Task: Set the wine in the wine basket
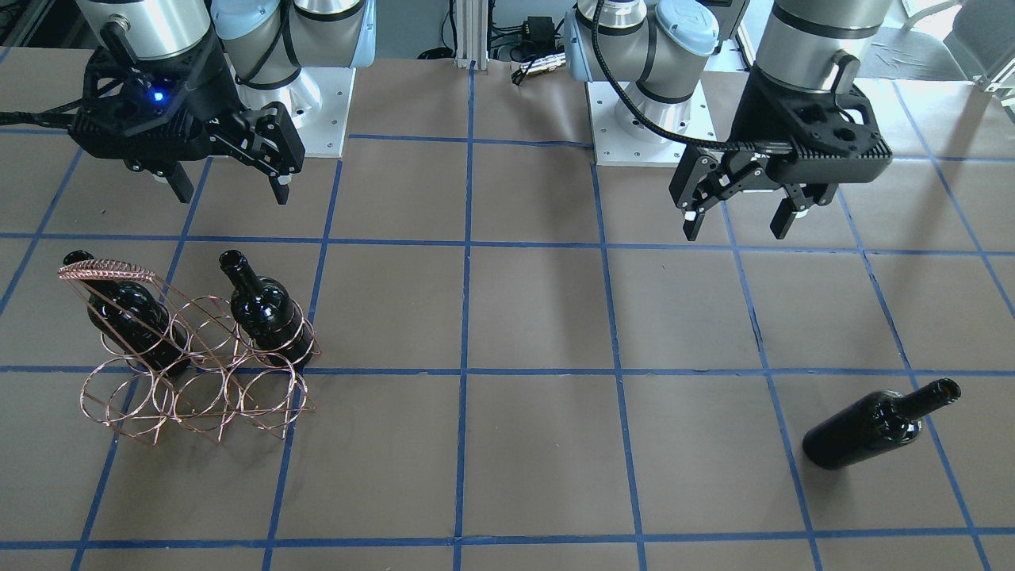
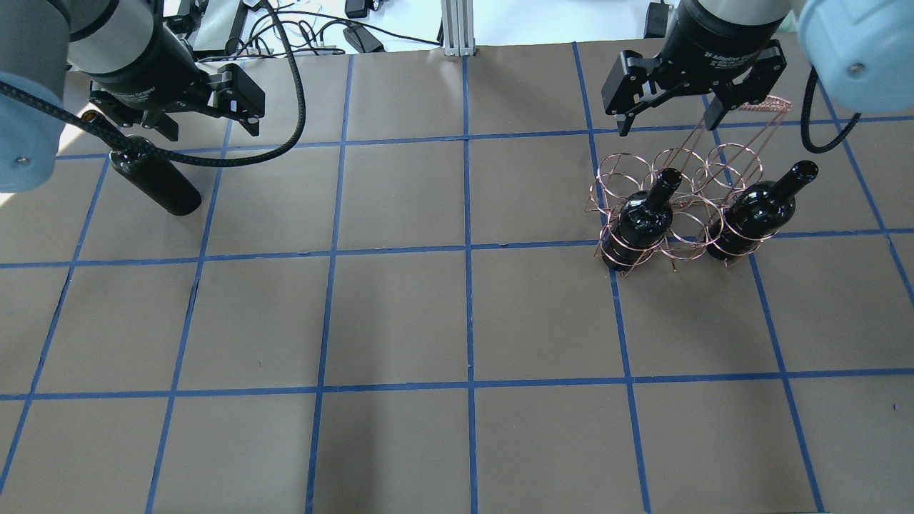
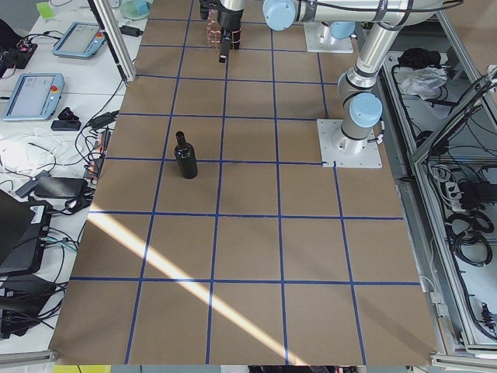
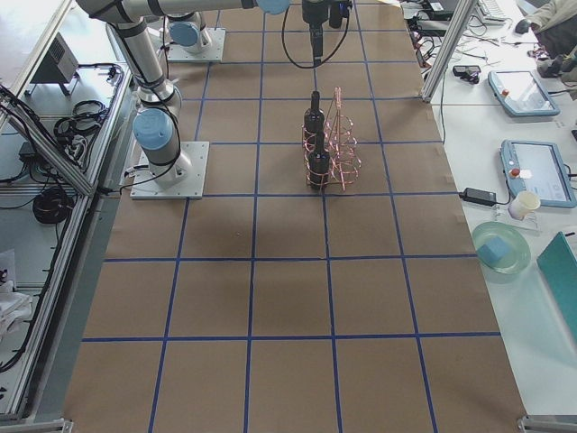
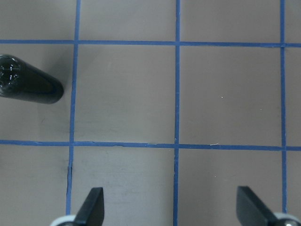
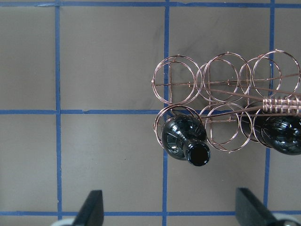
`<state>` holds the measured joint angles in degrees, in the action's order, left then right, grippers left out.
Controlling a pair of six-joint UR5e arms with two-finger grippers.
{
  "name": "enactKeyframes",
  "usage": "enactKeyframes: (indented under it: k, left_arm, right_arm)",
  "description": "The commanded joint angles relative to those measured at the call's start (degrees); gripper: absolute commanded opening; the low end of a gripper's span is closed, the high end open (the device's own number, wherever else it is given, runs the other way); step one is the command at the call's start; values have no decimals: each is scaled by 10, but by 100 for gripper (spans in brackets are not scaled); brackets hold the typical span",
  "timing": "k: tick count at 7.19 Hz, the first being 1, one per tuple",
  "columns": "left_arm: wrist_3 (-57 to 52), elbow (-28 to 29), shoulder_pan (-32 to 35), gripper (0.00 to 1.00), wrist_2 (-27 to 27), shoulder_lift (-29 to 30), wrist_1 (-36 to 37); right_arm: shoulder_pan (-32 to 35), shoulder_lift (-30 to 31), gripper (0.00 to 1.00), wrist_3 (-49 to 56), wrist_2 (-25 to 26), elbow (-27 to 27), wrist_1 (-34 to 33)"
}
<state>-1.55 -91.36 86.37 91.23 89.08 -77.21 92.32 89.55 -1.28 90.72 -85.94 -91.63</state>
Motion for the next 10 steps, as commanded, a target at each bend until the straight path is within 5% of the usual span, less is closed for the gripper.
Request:
enactKeyframes:
  k: [1, 5, 10]
  left_arm:
    - [-83, 45, -72, 100, 1, 59, -14]
    - [-287, 79, -190, 100, -7, 112, -24]
    - [-294, 137, -217, 100, -28, 222, -17]
  right_arm:
    - [0, 0, 100, 7, 0, -4, -2]
    - [0, 2, 100, -1, 0, -5, 2]
    - [1, 3, 100, -1, -1, -5, 1]
